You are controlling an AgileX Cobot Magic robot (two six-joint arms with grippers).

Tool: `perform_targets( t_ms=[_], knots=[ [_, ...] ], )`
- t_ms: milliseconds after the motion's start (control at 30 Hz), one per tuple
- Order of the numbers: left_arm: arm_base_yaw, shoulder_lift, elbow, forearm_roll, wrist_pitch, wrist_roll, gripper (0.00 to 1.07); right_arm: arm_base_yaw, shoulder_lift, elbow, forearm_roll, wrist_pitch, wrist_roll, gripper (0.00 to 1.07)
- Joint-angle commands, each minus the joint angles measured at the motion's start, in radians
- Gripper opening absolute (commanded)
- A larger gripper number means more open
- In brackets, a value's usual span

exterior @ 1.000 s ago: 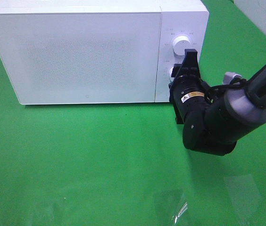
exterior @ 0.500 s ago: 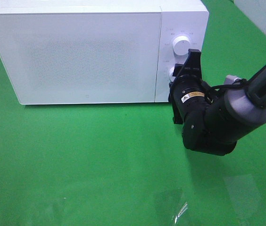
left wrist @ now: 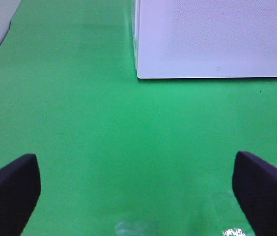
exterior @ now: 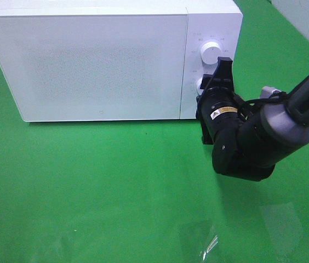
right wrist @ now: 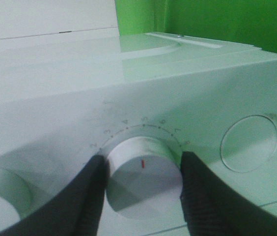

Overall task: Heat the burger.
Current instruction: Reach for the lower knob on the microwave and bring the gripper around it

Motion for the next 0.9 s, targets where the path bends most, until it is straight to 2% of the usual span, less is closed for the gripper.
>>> perform_targets(
  t_ms=[33,67,100,133,167,200,333,500,633,900],
  knots=[
    [0.005,-0.020,0.003,-0.001,-0.008,0.002,0.98,-0.006,0.000,-0.028,-0.091,0.016,-0.024,0.30],
    [0.005,-0.020,0.003,-0.001,-0.008,0.002,0.98,-0.006,0.000,-0.028,-0.091,0.016,-0.024,0.30],
    [0.005,-0.020,0.003,-0.001,-0.008,0.002,0.98,-0.006,0.000,-0.027,-0.091,0.023,-0.039,0.37],
    [0.005,-0.020,0.003,-0.001,-0.008,0.002,0.98,-0.006,0.000,-0.027,-0.091,0.023,-0.039,0.37],
    [0.005,-0.020,0.003,-0.001,-0.008,0.002,0.98,-0.006,0.000,-0.027,-0.091,0.038,-0.043,0.43],
    [0.005,-0.020,0.003,-0.001,-0.008,0.002,0.98,-0.006,0.000,-0.027,-0.091,0.038,-0.043,0.43],
    [0.005,-0.020,0.003,-0.001,-0.008,0.003,0.98,-0.003,-0.003,-0.026,-0.083,0.060,-0.067,0.55],
    [0.005,-0.020,0.003,-0.001,-0.008,0.003,0.98,-0.003,-0.007,-0.014,-0.084,0.061,-0.073,0.59],
    [0.005,-0.020,0.003,-0.001,-0.008,0.003,0.98,0.009,-0.031,0.042,-0.081,0.059,-0.112,0.66],
    [0.005,-0.020,0.003,-0.001,-0.008,0.002,0.98,0.021,-0.112,0.121,-0.097,0.093,-0.188,0.67]
  ],
)
